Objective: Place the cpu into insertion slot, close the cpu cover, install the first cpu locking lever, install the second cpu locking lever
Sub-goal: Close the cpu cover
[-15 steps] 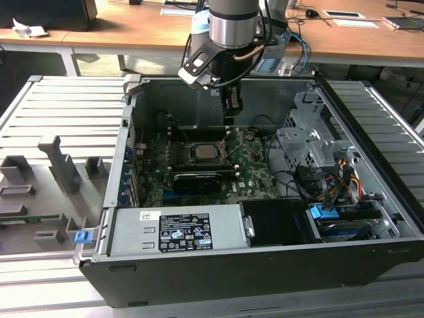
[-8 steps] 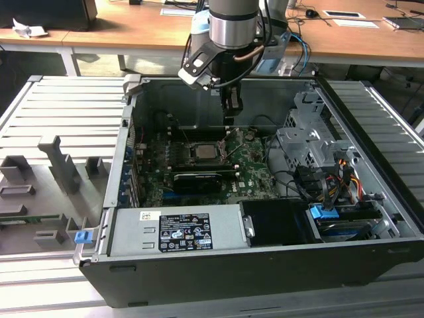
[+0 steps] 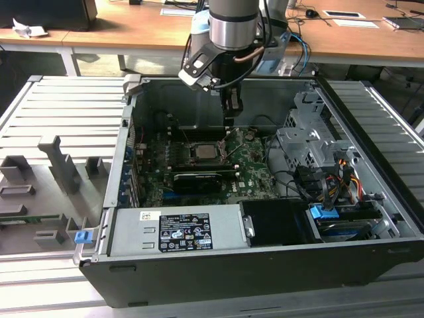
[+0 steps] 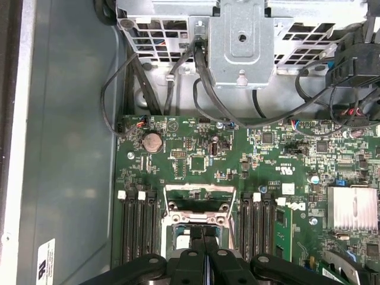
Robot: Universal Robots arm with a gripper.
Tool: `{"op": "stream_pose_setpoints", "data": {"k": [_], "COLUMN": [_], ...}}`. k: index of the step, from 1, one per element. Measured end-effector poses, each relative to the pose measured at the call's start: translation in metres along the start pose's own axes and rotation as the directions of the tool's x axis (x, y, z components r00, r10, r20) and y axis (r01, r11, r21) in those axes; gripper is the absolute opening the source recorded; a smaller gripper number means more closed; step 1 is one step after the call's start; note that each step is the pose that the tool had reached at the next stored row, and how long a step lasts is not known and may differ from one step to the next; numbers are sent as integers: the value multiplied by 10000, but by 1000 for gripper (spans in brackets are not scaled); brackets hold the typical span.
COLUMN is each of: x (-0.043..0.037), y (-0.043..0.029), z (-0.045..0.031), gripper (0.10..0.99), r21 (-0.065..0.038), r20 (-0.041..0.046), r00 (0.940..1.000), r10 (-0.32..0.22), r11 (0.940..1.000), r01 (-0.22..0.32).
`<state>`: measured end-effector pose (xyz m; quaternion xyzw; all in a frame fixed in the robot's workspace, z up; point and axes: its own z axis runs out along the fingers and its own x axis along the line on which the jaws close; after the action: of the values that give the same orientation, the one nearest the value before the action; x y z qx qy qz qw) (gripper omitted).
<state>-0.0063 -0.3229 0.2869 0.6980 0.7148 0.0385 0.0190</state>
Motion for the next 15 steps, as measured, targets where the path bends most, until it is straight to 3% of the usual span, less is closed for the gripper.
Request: {"op": "stream_pose_setpoints", "data": {"k": [3,6,9,15], "x": [-4,-8,-15,-16], "y": [38,159,338,390], "z": [81,154,222,240], "gripper": [106,106,106,106], "r21": [1,1,48,49], "r20": [2,0,-1,0], "r00": [10000,10000,10000,10000], "r10": [1,1,1,2], "r11": [10000,10000,10000,10000], "r01": [-1,-1,-1,-2]}}
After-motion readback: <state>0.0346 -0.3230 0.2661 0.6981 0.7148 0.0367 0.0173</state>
